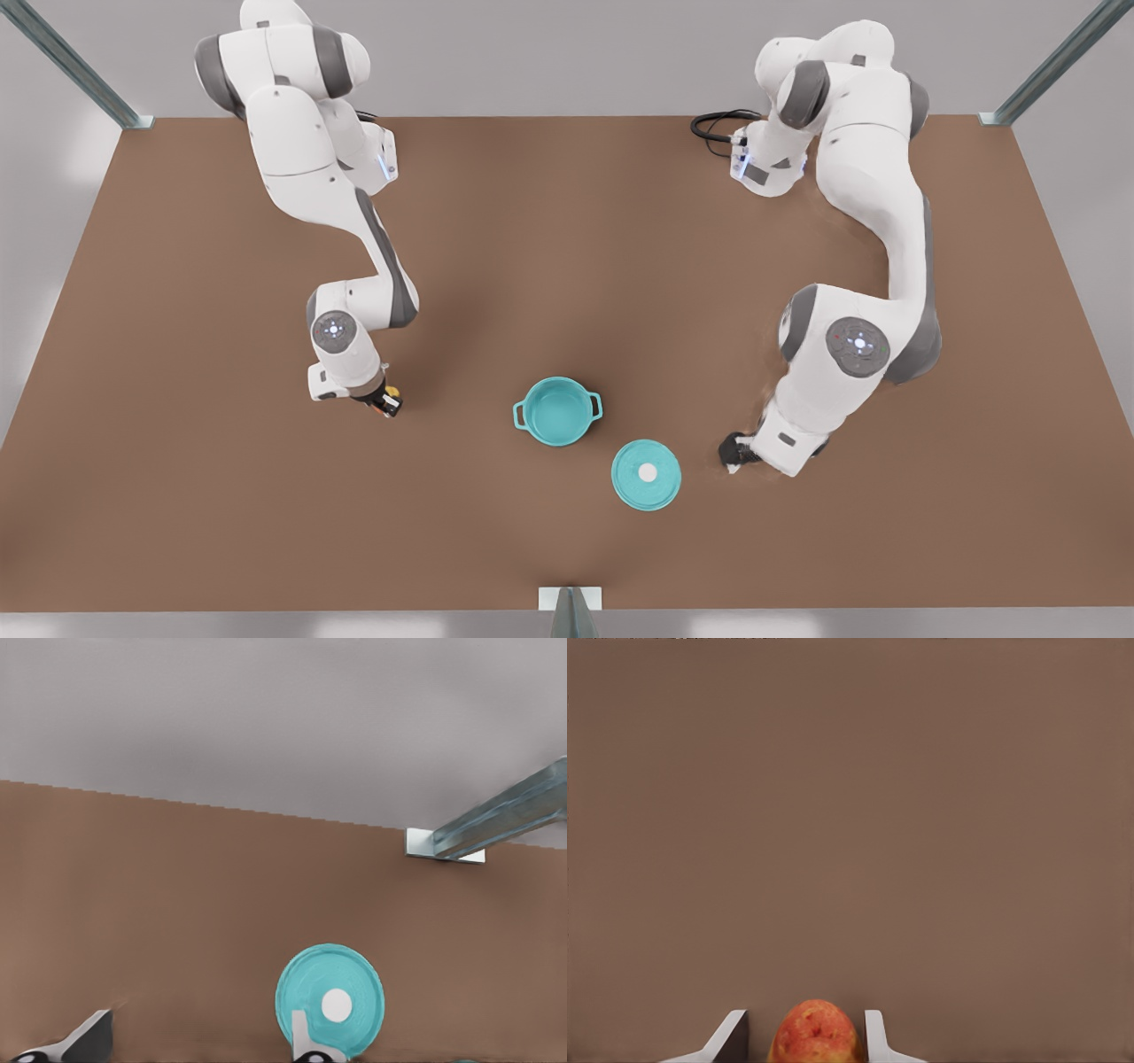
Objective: Open the pot lid and put the potato into the pot
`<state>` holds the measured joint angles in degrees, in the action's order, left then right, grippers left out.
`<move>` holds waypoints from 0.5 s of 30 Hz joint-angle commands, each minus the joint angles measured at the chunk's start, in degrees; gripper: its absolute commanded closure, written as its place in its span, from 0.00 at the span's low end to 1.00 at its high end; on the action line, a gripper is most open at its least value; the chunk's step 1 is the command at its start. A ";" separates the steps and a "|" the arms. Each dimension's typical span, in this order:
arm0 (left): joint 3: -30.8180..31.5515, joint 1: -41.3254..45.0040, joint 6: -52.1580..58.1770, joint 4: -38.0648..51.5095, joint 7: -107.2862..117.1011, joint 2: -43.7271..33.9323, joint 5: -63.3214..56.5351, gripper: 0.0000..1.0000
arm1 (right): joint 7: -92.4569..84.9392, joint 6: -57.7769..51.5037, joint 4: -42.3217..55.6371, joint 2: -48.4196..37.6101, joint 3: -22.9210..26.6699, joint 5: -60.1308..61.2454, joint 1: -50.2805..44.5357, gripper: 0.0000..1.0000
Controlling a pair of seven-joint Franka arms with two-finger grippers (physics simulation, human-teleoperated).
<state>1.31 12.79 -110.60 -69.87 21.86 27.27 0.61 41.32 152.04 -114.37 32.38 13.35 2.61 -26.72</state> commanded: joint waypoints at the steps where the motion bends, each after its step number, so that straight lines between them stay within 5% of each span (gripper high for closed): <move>1: 0.45 -1.80 11.86 -27.72 -19.91 -25.04 4.31 0.00 | 1.05 -0.35 0.02 -0.04 0.01 0.03 0.00 0.41; 15: 0.62 -5.58 10.85 -26.37 -10.78 -20.77 3.87 0.00 | 1.66 0.18 0.11 1.37 -0.61 0.03 -0.17 0.40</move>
<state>1.88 6.83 -101.97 -96.00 12.86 6.49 4.65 42.29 151.98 -114.28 33.70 12.76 2.61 -26.90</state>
